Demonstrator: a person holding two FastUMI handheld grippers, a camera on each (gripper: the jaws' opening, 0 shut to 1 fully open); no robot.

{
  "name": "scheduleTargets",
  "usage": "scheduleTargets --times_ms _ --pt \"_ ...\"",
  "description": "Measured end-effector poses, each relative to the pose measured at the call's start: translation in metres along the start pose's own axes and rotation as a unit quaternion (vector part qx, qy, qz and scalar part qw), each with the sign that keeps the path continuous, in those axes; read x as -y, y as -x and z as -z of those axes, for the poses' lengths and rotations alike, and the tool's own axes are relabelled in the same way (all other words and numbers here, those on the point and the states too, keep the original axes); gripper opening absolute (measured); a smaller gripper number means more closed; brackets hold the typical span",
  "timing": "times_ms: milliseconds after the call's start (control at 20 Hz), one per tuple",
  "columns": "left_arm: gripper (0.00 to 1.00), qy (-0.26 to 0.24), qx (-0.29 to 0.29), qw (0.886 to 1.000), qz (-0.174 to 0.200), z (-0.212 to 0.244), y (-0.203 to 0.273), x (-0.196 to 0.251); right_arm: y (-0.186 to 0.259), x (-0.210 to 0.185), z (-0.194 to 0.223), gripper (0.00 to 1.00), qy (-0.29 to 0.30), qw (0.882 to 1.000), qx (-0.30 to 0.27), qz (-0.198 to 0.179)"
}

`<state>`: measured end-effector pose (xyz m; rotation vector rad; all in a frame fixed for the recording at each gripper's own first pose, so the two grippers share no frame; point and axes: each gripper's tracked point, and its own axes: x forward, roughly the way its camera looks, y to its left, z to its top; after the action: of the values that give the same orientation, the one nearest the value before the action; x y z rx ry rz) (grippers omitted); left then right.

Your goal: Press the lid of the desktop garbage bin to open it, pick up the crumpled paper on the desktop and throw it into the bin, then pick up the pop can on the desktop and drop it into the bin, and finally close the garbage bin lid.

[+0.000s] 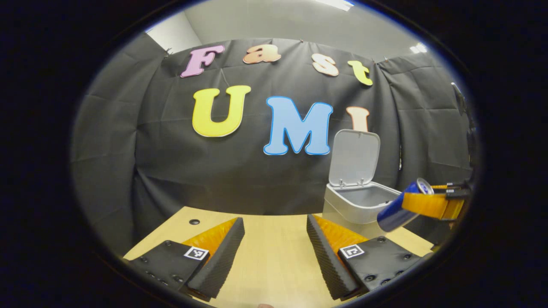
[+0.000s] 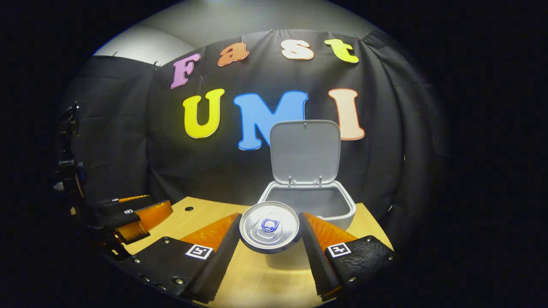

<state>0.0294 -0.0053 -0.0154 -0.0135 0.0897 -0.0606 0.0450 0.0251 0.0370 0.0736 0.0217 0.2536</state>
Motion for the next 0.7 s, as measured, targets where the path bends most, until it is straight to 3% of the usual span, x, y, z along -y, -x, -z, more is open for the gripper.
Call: scheduleTargets --times_ms 350,700 --pt "0.95 0.006 -0.005 1.0 -0.012 -0.001 0.009 -0.001 -0.02 0.011 -0.046 0.82 0.01 0.998 0.062 0.011" --pt "0.96 0.012 -0.007 1.0 -0.02 0.0 0.012 -0.003 -0.062 0.028 -0.038 0.82 0.019 0.999 0.044 0.025"
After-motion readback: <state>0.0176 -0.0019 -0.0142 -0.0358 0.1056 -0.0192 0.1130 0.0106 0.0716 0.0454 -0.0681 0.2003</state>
